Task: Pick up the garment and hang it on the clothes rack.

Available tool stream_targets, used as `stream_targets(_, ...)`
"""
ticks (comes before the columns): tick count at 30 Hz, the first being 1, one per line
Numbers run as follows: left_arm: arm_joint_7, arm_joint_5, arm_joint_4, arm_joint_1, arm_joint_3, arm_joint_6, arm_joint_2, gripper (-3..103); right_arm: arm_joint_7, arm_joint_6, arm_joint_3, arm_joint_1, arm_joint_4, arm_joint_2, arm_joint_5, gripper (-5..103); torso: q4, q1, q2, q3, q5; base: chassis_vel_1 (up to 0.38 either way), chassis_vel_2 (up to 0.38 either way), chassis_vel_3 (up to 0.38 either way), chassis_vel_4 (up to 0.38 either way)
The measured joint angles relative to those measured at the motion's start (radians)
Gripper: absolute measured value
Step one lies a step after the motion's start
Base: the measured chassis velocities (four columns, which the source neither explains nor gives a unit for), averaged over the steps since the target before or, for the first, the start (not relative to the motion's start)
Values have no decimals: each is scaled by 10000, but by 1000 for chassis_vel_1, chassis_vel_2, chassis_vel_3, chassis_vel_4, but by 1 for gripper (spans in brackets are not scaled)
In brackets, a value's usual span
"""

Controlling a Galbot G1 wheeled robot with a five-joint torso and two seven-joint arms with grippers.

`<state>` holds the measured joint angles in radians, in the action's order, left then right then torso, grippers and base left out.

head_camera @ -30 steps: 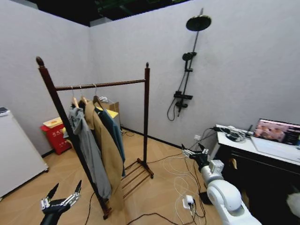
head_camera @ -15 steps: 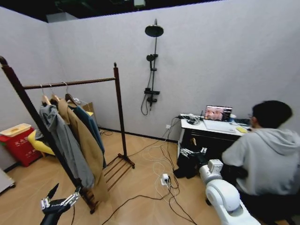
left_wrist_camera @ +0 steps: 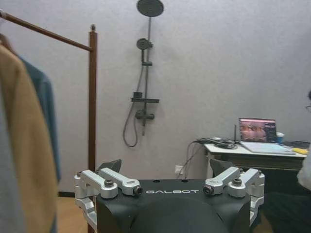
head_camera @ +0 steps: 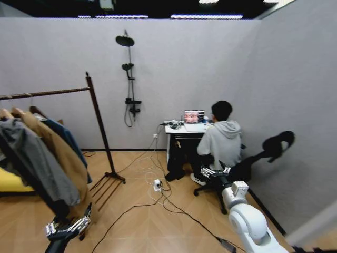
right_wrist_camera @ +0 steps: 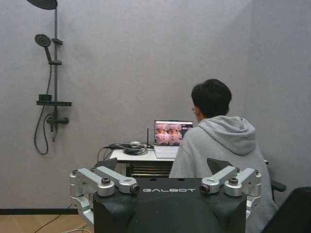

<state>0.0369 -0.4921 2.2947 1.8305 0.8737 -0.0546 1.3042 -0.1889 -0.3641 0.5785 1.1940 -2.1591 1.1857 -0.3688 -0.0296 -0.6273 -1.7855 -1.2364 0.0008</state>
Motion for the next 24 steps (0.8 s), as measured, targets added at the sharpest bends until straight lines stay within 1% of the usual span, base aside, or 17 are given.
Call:
stream_targets(1,0,0,0,0,0,0,0,100,0,0,0,0,0,0,0,100,0,0,0,0,0,-198,-152,-67,-132)
stream_targets(3,-3,0,-1,0,0,0,0,100,0,15,-84,-8,16,-2,2,100,10,-12,6,-3,-11,-178,-117,6,-201)
stream_targets(6,-6,0,-1,2,0,0,0,100,16,-38,-127,-5,15,-8,32,100,14,-12,6,-3,-8,-133,-43,-10,-153)
stream_targets(11,-6,0,-1,2,0,0,0,100,25,-112,-210,-36,21,10,83,100,7,0,1,1,-9,-108,-120,-142,-150)
stream_targets(16,-5,0,-1,2,0,0,-1,100,10,-116,-235,-50,51,8,85,100,8,0,1,0,-9,-78,-175,-188,-86)
stream_targets(18,-6,0,0,3,1,0,0,100,6,-116,-235,-52,59,4,85,100,12,0,1,0,-9,-21,-203,-196,-19)
stream_targets(24,-4,0,0,2,0,0,0,100,-14,-116,-233,14,43,37,84,100,3,0,1,0,-6,14,-219,-196,13)
